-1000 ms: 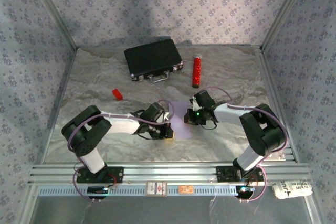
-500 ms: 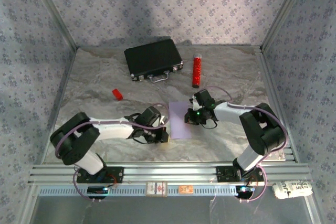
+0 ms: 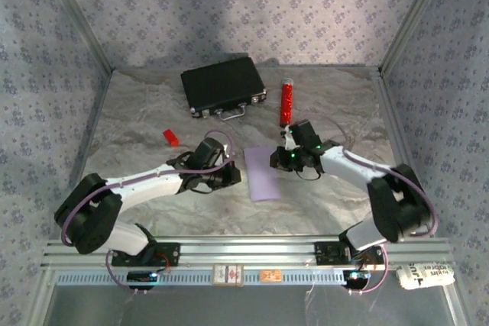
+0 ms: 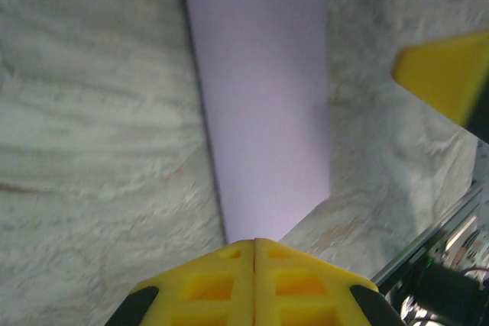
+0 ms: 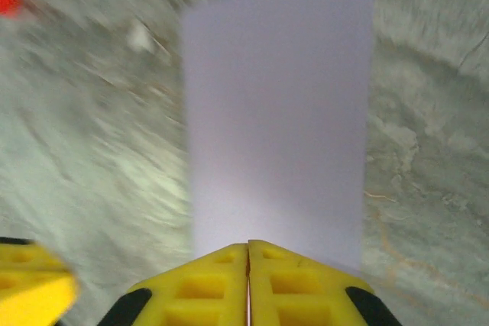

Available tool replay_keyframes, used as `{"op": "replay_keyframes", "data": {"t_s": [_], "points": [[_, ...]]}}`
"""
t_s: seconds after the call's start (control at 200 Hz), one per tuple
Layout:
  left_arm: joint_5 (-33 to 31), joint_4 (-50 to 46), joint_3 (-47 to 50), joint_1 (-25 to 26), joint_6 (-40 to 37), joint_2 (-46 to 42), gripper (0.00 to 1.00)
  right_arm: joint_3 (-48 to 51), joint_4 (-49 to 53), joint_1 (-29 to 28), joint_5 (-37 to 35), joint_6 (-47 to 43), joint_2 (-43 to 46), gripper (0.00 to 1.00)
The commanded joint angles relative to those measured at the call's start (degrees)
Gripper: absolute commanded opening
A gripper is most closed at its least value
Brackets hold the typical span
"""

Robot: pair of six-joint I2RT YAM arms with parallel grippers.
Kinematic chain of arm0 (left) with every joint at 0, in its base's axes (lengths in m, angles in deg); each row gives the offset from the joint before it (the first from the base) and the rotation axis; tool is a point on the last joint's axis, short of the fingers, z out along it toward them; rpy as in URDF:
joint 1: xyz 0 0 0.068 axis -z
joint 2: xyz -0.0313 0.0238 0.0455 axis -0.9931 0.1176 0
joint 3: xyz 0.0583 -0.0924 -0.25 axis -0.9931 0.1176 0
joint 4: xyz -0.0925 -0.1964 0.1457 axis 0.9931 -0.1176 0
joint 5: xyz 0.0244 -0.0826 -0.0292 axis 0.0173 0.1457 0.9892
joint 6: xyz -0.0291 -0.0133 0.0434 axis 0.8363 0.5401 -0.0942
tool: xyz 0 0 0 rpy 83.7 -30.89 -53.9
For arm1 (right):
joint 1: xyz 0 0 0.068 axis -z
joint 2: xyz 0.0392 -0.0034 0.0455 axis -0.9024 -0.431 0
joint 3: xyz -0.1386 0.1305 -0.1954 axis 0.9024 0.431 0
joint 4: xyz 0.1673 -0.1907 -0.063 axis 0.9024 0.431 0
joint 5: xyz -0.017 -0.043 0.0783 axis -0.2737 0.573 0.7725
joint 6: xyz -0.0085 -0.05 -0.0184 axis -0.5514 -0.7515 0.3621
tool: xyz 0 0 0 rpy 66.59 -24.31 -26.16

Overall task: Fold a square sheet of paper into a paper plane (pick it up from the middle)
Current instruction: First fold the square sheet of paper in half at the center of the table, then fold the triangle a second time at the center of the table.

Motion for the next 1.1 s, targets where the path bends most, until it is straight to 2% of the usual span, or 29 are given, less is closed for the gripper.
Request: {"op": "replay_keyframes", "data": {"t_s": [0.0,0.095,0.195,0.29,0.37,0.43,0.48,0.63,0.865,1.094], "points": [[-4.8,-0.4,-2.9,-0.8,5.2,0.0,0.08,0.0,6.0,0.6,-1.9,7.9,6.6,0.21],[-4.2,-2.1,-5.5,-1.6,6.3,0.4,0.08,1.2,10.4,0.8,-4.4,10.2,11.1,0.33],[-2.2,2.2,-6.0,-2.0,5.0,1.9,0.10,5.0,7.5,1.1,-6.4,10.8,14.7,0.34],[0.7,4.9,-8.4,-2.4,-0.4,5.6,0.12,8.6,2.2,0.2,-6.3,8.6,17.5,0.35],[2.4,3.4,-11.8,-3.1,-2.2,9.9,0.13,9.0,5.4,0.0,-9.5,8.4,19.1,0.33],[7.2,4.2,-14.6,-3.7,-1.6,12.6,0.13,8.0,8.6,0.2,-7.8,9.6,19.9,0.31],[8.2,5.1,-16.0,-3.7,-2.1,14.7,0.14,8.8,7.8,-0.4,-6.1,9.6,20.5,0.30],[9.7,1.3,-21.1,-4.9,-3.5,21.6,0.13,11.9,6.6,-1.1,-4.9,10.9,19.8,0.27],[9.6,-1.8,-24.3,-6.1,-5.6,26.9,0.14,13.8,3.9,-1.0,-2.6,12.1,17.5,0.27],[11.6,1.7,-25.1,-8.0,-4.9,31.0,0.14,12.1,3.1,-0.7,3.1,9.6,11.1,0.27]]}}
